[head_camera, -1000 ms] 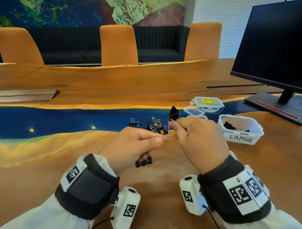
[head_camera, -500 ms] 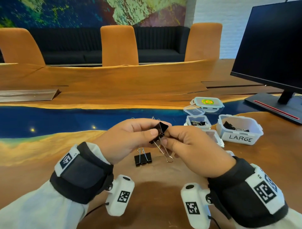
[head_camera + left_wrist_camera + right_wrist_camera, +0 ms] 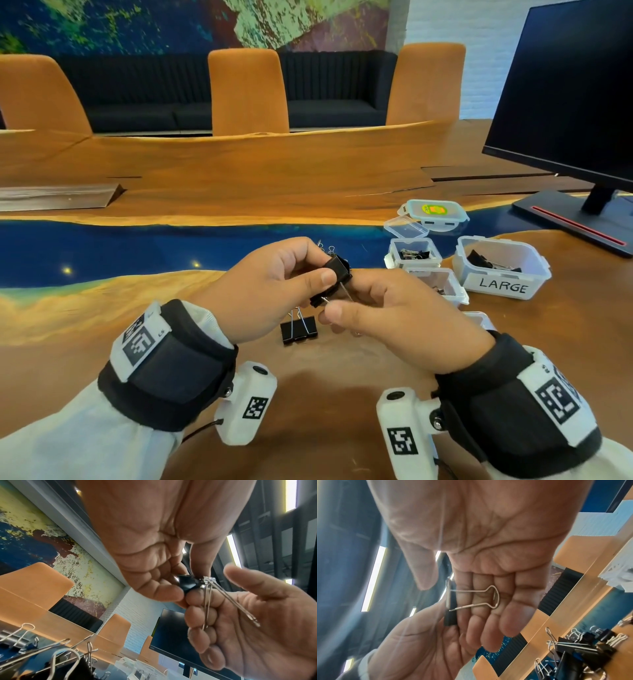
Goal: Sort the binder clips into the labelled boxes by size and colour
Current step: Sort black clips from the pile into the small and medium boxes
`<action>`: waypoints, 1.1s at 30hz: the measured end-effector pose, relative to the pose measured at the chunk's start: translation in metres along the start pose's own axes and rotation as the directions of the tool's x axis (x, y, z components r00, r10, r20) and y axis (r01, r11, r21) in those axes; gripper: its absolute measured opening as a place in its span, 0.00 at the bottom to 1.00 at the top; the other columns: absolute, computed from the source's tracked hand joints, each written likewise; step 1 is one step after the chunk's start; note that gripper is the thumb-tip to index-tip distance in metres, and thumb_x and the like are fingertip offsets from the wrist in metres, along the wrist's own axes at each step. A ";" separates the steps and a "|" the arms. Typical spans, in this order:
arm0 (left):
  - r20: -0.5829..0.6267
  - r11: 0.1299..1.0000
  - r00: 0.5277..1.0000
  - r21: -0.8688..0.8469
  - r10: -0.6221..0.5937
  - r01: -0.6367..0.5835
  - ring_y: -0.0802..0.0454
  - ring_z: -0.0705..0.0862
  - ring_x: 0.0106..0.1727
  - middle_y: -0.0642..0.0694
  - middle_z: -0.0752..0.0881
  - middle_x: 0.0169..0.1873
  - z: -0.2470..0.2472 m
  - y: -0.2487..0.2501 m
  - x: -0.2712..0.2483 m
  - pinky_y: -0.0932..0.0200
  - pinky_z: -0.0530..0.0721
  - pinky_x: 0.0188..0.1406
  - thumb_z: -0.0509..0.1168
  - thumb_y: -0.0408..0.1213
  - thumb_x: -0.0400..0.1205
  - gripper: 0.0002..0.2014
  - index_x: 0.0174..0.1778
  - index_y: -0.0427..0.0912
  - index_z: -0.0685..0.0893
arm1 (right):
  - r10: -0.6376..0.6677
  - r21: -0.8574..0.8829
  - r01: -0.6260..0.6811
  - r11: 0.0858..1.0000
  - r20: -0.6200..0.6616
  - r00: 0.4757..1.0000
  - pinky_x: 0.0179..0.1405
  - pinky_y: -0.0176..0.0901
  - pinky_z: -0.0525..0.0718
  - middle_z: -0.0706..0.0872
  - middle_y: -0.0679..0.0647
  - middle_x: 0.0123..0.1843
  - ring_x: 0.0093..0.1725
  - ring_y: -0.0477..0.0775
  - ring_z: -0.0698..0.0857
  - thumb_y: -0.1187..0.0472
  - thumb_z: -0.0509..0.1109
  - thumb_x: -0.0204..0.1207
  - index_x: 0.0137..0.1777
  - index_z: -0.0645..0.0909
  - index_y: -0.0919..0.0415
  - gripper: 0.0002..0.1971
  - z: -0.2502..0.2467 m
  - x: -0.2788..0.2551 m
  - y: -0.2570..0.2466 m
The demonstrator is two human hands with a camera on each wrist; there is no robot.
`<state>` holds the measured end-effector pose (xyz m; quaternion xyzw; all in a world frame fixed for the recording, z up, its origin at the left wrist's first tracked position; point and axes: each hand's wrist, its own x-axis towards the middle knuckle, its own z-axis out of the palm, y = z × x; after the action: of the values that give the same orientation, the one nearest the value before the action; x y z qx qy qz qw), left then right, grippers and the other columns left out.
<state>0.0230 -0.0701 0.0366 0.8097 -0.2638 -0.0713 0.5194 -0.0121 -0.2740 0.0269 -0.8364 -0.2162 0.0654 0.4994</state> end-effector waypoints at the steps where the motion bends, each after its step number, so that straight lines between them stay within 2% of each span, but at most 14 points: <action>1: -0.022 1.000 1.000 0.027 -0.010 0.010 0.52 0.87 0.41 0.48 0.91 0.42 0.001 0.000 0.000 0.46 0.88 0.48 0.68 0.41 0.86 0.03 0.51 0.49 0.86 | 0.005 -0.026 -0.005 1.000 -0.006 1.000 0.52 0.58 0.88 0.91 0.55 0.47 0.48 0.54 0.90 0.50 0.70 0.81 0.54 0.87 0.51 0.08 0.000 0.001 0.001; 3: -0.074 0.998 0.997 0.056 -0.021 0.025 0.57 0.86 0.39 0.51 0.91 0.41 0.003 0.000 -0.001 0.51 0.86 0.45 0.69 0.42 0.85 0.02 0.50 0.50 0.86 | 0.028 -0.059 -0.029 0.998 -0.020 0.999 0.49 0.49 0.88 0.92 0.51 0.47 0.46 0.48 0.91 0.58 0.68 0.84 0.54 0.85 0.52 0.05 -0.001 0.003 0.005; 5: -0.161 0.996 0.986 0.071 -0.037 0.049 0.60 0.86 0.39 0.53 0.90 0.40 0.005 -0.003 -0.001 0.58 0.83 0.44 0.71 0.44 0.83 0.03 0.48 0.52 0.85 | 0.059 -0.081 -0.062 0.995 -0.029 0.998 0.45 0.43 0.86 0.93 0.50 0.46 0.42 0.47 0.92 0.62 0.65 0.86 0.54 0.84 0.53 0.06 -0.002 0.004 0.007; 7: -0.265 0.993 0.963 0.087 -0.057 0.083 0.62 0.85 0.38 0.54 0.89 0.39 0.007 -0.004 0.001 0.63 0.81 0.41 0.74 0.44 0.80 0.06 0.48 0.53 0.83 | 0.089 -0.088 -0.093 0.992 -0.050 0.995 0.42 0.47 0.87 0.93 0.50 0.44 0.39 0.49 0.92 0.63 0.64 0.86 0.53 0.84 0.53 0.08 -0.002 0.005 0.008; 9: -0.299 0.996 0.951 0.016 -0.080 0.089 0.60 0.86 0.40 0.54 0.88 0.41 0.007 -0.005 0.001 0.62 0.82 0.41 0.76 0.43 0.79 0.10 0.52 0.54 0.83 | 0.116 -0.084 -0.122 0.989 -0.073 0.991 0.40 0.49 0.89 0.93 0.51 0.43 0.36 0.49 0.91 0.63 0.63 0.86 0.51 0.84 0.52 0.08 -0.003 0.007 0.008; 12: -0.138 0.995 0.986 -0.057 -0.090 0.083 0.49 0.89 0.47 0.54 0.87 0.50 0.002 -0.004 -0.001 0.55 0.89 0.47 0.78 0.34 0.77 0.26 0.66 0.62 0.81 | 0.147 -0.100 -0.156 0.983 -0.095 0.985 0.36 0.42 0.88 0.92 0.52 0.41 0.33 0.46 0.88 0.62 0.64 0.86 0.49 0.84 0.52 0.08 -0.011 0.009 0.005; 15: -0.007 0.997 0.997 0.029 -0.074 0.074 0.47 0.91 0.51 0.52 0.86 0.59 0.002 -0.001 -0.002 0.55 0.91 0.52 0.79 0.28 0.76 0.31 0.68 0.63 0.81 | 0.176 -0.183 -0.188 0.965 -0.077 0.981 0.34 0.36 0.84 0.92 0.49 0.39 0.32 0.41 0.87 0.60 0.66 0.86 0.48 0.85 0.52 0.07 -0.026 0.006 -0.003; 17: -0.027 0.996 0.996 0.005 -0.086 0.086 0.48 0.92 0.49 0.51 0.88 0.58 0.003 0.000 -0.002 0.58 0.90 0.51 0.79 0.28 0.75 0.29 0.66 0.61 0.83 | 0.166 -0.326 -0.182 0.928 -0.077 0.983 0.38 0.34 0.84 0.91 0.44 0.40 0.36 0.38 0.87 0.55 0.68 0.84 0.48 0.86 0.48 0.05 -0.047 0.003 -0.009; 19: -0.078 0.994 0.992 0.029 -0.098 0.101 0.53 0.93 0.45 0.53 0.89 0.54 0.003 -0.001 -0.002 0.64 0.87 0.47 0.80 0.31 0.74 0.28 0.65 0.61 0.83 | 0.162 -0.451 -0.201 0.870 -0.123 0.979 0.50 0.35 0.84 0.90 0.40 0.46 0.45 0.35 0.87 0.51 0.71 0.80 0.52 0.86 0.44 0.04 -0.076 0.003 -0.012; 21: -0.131 0.992 0.984 0.026 -0.123 0.127 0.57 0.93 0.42 0.54 0.90 0.52 0.002 -0.003 -0.001 0.69 0.84 0.45 0.80 0.35 0.74 0.27 0.66 0.61 0.83 | 0.207 -0.537 -0.272 0.798 -0.179 0.962 0.55 0.34 0.81 0.88 0.38 0.53 0.52 0.34 0.85 0.51 0.75 0.78 0.57 0.84 0.42 0.09 -0.110 0.007 -0.009; 25: -0.191 0.983 0.967 0.034 -0.169 0.178 0.61 0.92 0.41 0.50 0.90 0.50 0.000 0.000 0.000 0.77 0.80 0.36 0.80 0.39 0.75 0.25 0.65 0.61 0.83 | 0.403 -0.684 -0.480 0.549 -0.287 0.869 0.70 0.50 0.73 0.81 0.47 0.73 0.70 0.51 0.79 0.53 0.82 0.71 0.73 0.76 0.45 0.30 -0.169 0.017 0.025; 29: -0.199 0.979 0.960 0.017 -0.197 0.204 0.60 0.92 0.43 0.54 0.92 0.51 0.000 0.002 0.000 0.71 0.80 0.41 0.80 0.40 0.74 0.26 0.66 0.61 0.82 | 0.630 -0.671 -0.649 0.359 -0.339 0.699 0.76 0.58 0.70 0.69 0.54 0.83 0.79 0.61 0.71 0.54 0.89 0.60 0.86 0.58 0.44 0.57 -0.196 0.013 0.073; 31: -0.207 0.978 0.957 0.020 -0.201 0.210 0.59 0.92 0.44 0.56 0.91 0.52 0.000 0.002 0.000 0.68 0.80 0.44 0.81 0.41 0.74 0.26 0.66 0.62 0.82 | 0.686 -0.676 -0.670 0.306 -0.332 0.647 0.77 0.59 0.70 0.70 0.57 0.83 0.79 0.63 0.71 0.55 0.89 0.58 0.87 0.53 0.44 0.61 -0.199 0.007 0.091; 33: -0.207 0.977 0.957 0.023 -0.204 0.214 0.59 0.93 0.44 0.57 0.91 0.53 0.000 0.002 -0.001 0.68 0.82 0.43 0.81 0.42 0.73 0.26 0.66 0.62 0.82 | 0.688 -0.687 -0.668 0.287 -0.337 0.642 0.75 0.58 0.73 0.73 0.57 0.79 0.75 0.62 0.74 0.56 0.88 0.60 0.87 0.54 0.45 0.59 -0.198 0.003 0.103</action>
<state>0.0215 -0.0702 0.0386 0.8474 -0.1238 -0.0367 0.5150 0.0858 -0.4748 0.0359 -0.9721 0.1463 0.1827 0.0176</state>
